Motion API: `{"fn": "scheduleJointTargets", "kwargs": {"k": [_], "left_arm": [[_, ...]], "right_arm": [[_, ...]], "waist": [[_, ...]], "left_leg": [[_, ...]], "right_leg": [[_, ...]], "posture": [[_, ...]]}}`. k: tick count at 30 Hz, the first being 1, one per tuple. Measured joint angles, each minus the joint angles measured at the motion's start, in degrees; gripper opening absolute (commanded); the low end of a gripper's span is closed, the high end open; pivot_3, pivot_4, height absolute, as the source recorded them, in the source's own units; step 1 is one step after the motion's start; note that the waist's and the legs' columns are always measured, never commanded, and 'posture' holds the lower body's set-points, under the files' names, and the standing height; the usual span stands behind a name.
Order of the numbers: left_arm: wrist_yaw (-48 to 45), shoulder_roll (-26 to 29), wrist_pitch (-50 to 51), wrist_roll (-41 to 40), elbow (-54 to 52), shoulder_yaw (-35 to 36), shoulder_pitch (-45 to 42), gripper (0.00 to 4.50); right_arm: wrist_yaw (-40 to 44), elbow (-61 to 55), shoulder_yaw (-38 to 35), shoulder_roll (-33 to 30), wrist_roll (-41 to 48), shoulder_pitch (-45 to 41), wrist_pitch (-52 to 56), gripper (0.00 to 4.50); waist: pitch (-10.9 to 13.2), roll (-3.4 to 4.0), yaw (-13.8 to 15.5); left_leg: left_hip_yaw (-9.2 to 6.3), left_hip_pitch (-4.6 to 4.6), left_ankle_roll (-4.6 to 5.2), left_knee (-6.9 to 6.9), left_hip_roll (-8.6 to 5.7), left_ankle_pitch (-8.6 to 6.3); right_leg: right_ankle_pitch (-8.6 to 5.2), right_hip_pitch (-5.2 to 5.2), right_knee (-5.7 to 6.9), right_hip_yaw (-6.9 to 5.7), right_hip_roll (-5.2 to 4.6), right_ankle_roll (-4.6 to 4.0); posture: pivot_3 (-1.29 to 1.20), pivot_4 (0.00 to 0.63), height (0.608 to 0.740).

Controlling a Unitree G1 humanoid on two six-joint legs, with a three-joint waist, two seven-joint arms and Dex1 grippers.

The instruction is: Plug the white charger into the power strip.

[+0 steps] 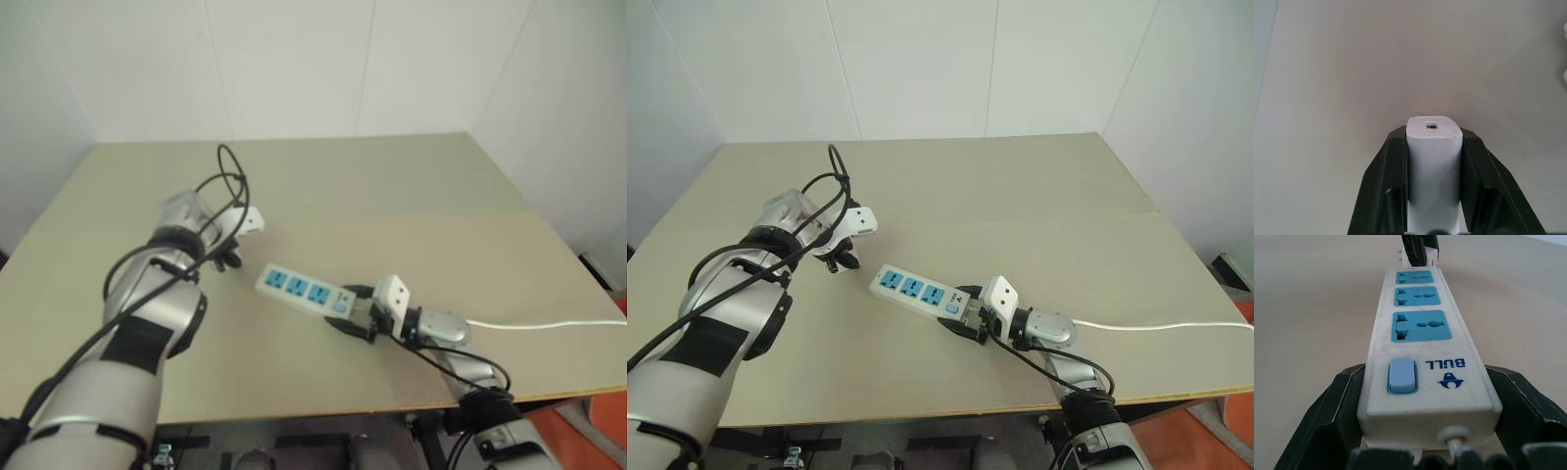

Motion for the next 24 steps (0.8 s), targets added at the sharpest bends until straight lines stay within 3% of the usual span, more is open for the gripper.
{"fn": "scheduleJointTargets", "kwargs": {"k": [6,9,13,17,24], "left_arm": [[0.6,-0.1,-2.4,-5.0,-0.4,6.9,-0.2,1.01],[0.2,0.4,-7.9,-12.6,-3.0,15.2,-0.3,1.01],[-6.9,1.3,-19.9,-25.2,-10.6,26.5,1.7,1.01],[-12.8,0.7,-25.0,-35.0,-18.5,33.4,10.0,1.01],[-20.8,-2.2,-15.4,-47.5,-29.6,37.2,22.2,1.01]], "right_arm": [[-0.1,-0.8,0.4,-0.5,0.0,0.3,0.0,3.42],[0.0,-1.4,0.6,-1.0,0.0,0.5,0.0,3.42],[0.6,-2.8,1.7,-2.0,0.0,0.8,0.0,3.42],[3.8,-4.7,2.7,-3.2,0.8,2.2,0.3,3.42],[10.9,-1.4,4.3,-4.4,1.8,-0.6,-1.3,3.42]], "waist": [[0.0,0.00,0.0],[0.0,0.00,0.1],[0.0,0.04,0.0],[-0.1,0.16,-0.2],[-0.1,0.14,-0.2]], "left_leg": [[-0.01,-0.02,0.00,0.00,0.00,0.00],[-0.01,-0.07,0.00,0.00,0.01,0.00],[0.04,-0.07,-0.04,0.00,0.02,0.02],[0.07,0.11,-0.04,0.00,0.04,0.02],[0.02,0.10,-0.03,0.17,0.04,0.02]], "right_leg": [[0.00,-0.01,-0.01,-0.01,-0.01,0.00],[0.00,-0.05,0.00,-0.02,-0.04,0.00],[0.01,-0.08,0.04,0.01,-0.05,0.00],[0.01,0.05,0.03,0.05,-0.04,0.00],[0.02,0.09,0.11,0.01,-0.01,-0.01]], "posture": [[0.00,0.150,0.740],[0.00,0.150,0.740],[0.00,0.150,0.740],[0.00,0.150,0.740],[0.00,0.150,0.740]]}}
